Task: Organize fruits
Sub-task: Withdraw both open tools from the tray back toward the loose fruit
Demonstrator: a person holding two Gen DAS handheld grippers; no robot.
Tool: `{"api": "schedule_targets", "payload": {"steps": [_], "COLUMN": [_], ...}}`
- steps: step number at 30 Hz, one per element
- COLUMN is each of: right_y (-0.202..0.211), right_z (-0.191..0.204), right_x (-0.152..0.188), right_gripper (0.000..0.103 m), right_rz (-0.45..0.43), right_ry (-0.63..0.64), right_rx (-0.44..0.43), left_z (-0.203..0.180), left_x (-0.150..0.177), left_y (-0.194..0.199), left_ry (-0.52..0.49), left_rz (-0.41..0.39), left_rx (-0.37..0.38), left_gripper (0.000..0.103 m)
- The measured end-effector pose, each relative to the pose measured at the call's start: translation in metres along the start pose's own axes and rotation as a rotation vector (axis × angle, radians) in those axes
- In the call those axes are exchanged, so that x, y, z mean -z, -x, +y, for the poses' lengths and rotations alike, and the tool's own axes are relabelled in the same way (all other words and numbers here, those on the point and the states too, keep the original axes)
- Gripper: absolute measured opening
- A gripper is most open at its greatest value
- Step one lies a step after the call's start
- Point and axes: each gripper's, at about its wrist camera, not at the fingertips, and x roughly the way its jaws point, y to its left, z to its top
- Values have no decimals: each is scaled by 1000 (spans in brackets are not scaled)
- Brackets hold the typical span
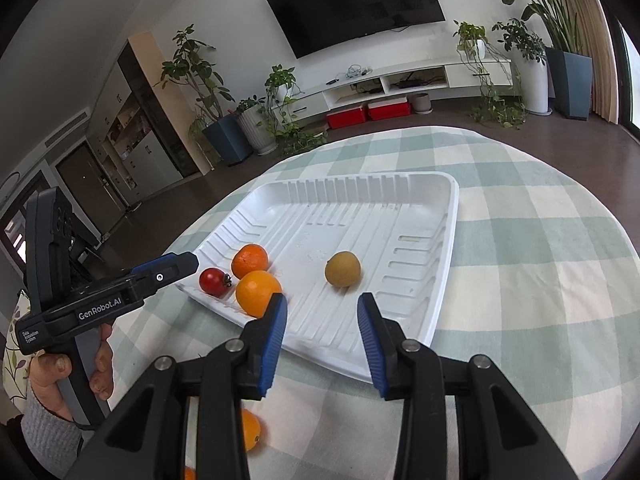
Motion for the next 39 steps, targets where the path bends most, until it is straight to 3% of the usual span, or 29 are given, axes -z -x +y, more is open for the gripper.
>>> {"api": "schedule_targets", "payload": {"steps": [17,39], "right_y": [23,39], "right_z": [46,58], "right_x": [23,50], "right_gripper": [46,49], "right_rz": [-35,-35], "right_ry": [165,178], "right_rx": [1,-15], "left_z": [-19,-45], "left_x": [27,73], "left_y": [40,81], "left_ry": [-61,-126], "left_rz": [-32,-20], "left_rx": [-33,-39], "left_gripper": [61,61]}}
